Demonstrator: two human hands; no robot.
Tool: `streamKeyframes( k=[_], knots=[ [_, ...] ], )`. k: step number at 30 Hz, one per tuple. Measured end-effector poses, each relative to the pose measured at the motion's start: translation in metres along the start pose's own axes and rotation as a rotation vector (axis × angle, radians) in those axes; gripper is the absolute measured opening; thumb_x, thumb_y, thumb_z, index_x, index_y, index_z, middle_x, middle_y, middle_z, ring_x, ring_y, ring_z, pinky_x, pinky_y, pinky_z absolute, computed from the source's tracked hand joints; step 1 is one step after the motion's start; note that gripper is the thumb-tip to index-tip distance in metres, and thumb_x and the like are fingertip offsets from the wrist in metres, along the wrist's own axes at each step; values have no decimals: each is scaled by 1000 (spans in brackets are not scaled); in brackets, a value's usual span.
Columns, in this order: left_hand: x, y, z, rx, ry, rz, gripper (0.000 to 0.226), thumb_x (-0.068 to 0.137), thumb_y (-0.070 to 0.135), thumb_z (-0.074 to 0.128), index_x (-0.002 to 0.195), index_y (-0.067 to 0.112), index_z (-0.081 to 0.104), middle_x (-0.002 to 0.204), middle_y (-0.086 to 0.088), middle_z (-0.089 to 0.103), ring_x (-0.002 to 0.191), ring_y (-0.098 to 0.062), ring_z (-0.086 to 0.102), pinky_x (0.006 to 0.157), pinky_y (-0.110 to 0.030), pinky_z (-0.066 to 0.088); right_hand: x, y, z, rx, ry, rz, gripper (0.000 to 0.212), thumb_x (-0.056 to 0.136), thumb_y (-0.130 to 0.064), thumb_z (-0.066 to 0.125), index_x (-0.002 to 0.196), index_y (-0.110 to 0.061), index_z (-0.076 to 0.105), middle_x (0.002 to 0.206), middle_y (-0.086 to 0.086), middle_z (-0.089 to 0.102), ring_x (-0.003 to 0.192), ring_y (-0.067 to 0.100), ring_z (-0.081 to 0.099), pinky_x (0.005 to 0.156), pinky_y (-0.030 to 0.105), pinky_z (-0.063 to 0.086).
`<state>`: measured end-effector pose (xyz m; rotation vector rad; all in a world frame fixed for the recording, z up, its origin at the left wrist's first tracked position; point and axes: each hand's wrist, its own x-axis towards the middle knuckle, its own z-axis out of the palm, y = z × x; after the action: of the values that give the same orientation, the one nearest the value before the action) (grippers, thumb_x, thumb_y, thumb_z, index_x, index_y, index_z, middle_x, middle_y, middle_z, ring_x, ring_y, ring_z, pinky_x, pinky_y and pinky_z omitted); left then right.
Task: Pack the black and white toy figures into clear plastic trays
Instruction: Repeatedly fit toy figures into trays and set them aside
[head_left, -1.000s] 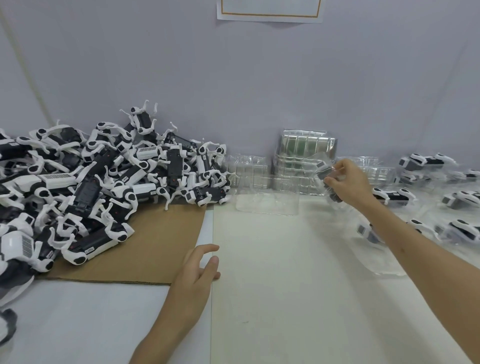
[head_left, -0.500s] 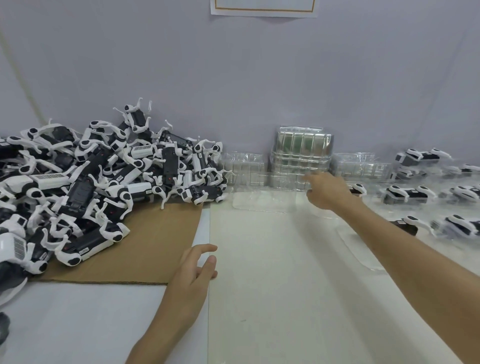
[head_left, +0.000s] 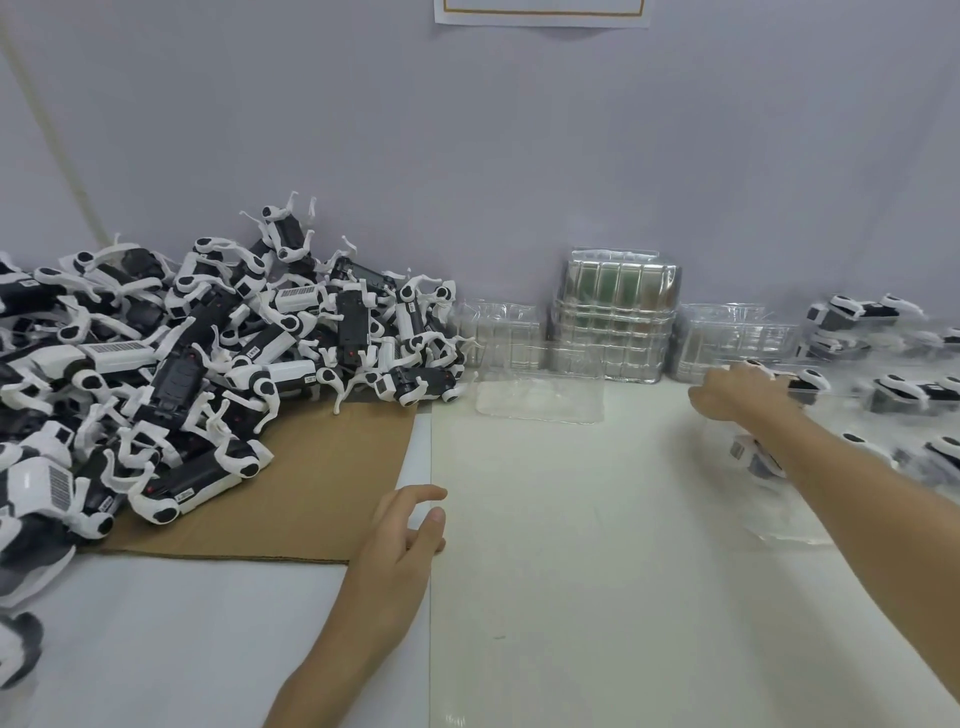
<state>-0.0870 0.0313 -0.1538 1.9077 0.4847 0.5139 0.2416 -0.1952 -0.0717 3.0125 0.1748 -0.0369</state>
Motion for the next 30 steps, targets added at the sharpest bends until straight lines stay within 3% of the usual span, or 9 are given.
streamKeyframes(
  k=[5,8,10,12,14,16,19,24,30],
  knots=[
    [0,-1,1,8,-3,4,18,103,32,44,109,42,57,117,24,51,90,2,65,75,-16,40,-1,-5,-7,121,58,-1,46,99,-26,39,142,-11,47,149,15,44,136,35,42,110,49,30],
    [0,-1,1,8,-1,3,18,103,32,43,110,42,57,117,23,51,89,2,65,76,-18,40,-11,-14,-11,189,178,-171,41,100,-27,43,137,-11,52,143,16,49,128,36,48,104,49,41],
    [0,-1,0,-1,0,4,18,103,32,44,110,41,57,117,22,51,89,1,66,79,-19,42,-26,-22,-10,259,225,-324,43,100,-25,48,141,-12,50,147,13,46,131,34,46,106,46,40],
    [0,-1,-1,-3,-7,8,18,103,32,43,110,41,57,117,22,50,89,1,66,81,-20,44,-49,-31,-1,494,206,-501,52,99,-24,56,149,-17,42,154,6,40,139,26,39,111,41,32],
    [0,0,-1,12,-11,13,18,103,32,43,110,41,57,117,24,50,90,1,65,77,-17,41,-77,-37,13,900,45,-603,56,99,-27,59,150,-28,38,152,-10,39,139,9,38,111,34,32],
    [0,-1,0,32,-16,13,18,104,32,42,110,40,57,117,24,49,91,1,64,72,-13,38,-97,-38,27,1263,-179,-580,58,98,-32,58,151,-36,34,150,-23,36,135,-4,36,109,28,30],
    [-1,0,-1,29,-12,8,18,104,32,42,111,39,57,117,22,49,92,0,65,72,-13,39,-91,-30,45,1522,-174,-406,59,101,-30,53,154,-28,29,155,-18,31,135,1,35,116,31,31],
    [0,0,0,36,-14,16,18,104,32,43,109,41,57,118,24,50,91,3,64,69,-9,38,-49,-9,53,1592,-114,-163,59,102,-34,49,155,-23,27,161,-7,25,147,14,26,120,42,27],
    [1,-4,1,20,-3,20,18,103,31,44,110,40,58,118,22,51,90,3,65,74,-14,39,-22,-11,54,1546,-75,-118,57,105,-36,42,157,-20,25,163,-4,23,148,19,24,119,42,27]
  ],
)
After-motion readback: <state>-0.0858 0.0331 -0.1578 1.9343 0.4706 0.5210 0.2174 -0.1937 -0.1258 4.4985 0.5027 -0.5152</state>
